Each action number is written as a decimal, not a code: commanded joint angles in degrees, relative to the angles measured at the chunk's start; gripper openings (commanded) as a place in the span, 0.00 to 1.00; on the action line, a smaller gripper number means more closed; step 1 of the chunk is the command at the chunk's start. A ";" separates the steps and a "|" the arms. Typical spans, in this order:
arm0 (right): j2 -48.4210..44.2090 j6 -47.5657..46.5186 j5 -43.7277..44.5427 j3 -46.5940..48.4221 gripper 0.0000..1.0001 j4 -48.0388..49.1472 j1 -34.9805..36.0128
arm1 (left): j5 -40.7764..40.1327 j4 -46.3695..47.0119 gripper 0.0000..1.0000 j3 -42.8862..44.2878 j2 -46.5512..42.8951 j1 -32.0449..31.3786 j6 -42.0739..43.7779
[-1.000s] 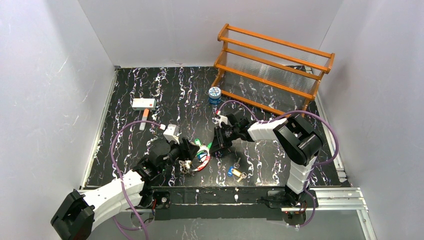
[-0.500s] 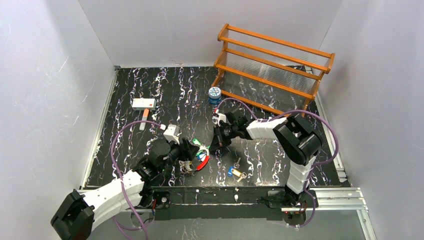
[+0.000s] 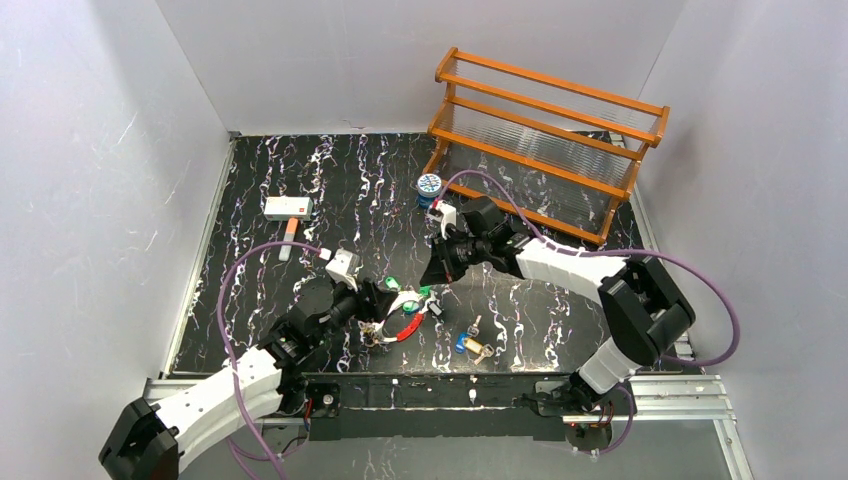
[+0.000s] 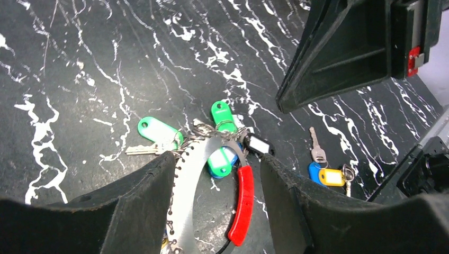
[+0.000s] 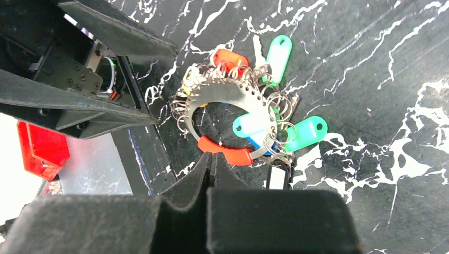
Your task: Put the keys on the keyring
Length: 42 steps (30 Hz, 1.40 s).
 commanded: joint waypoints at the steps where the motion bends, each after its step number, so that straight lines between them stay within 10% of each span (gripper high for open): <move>1: -3.76 -4.91 0.04 2.05 0.01 -0.38 0.26 | 4.51 2.97 0.57 1.03 -2.02 0.34 4.18; 11: -1.02 -4.49 4.30 1.78 0.12 -4.26 0.25 | 8.24 5.82 0.58 0.48 -1.95 0.32 5.04; 25: 3.59 -7.84 15.04 0.67 0.63 -3.29 5.24 | 6.54 5.64 0.59 -0.34 -0.70 0.33 3.27; 42: 8.93 -7.94 23.68 8.79 0.04 -7.96 9.09 | 6.32 5.72 0.59 -0.62 -0.49 0.34 2.43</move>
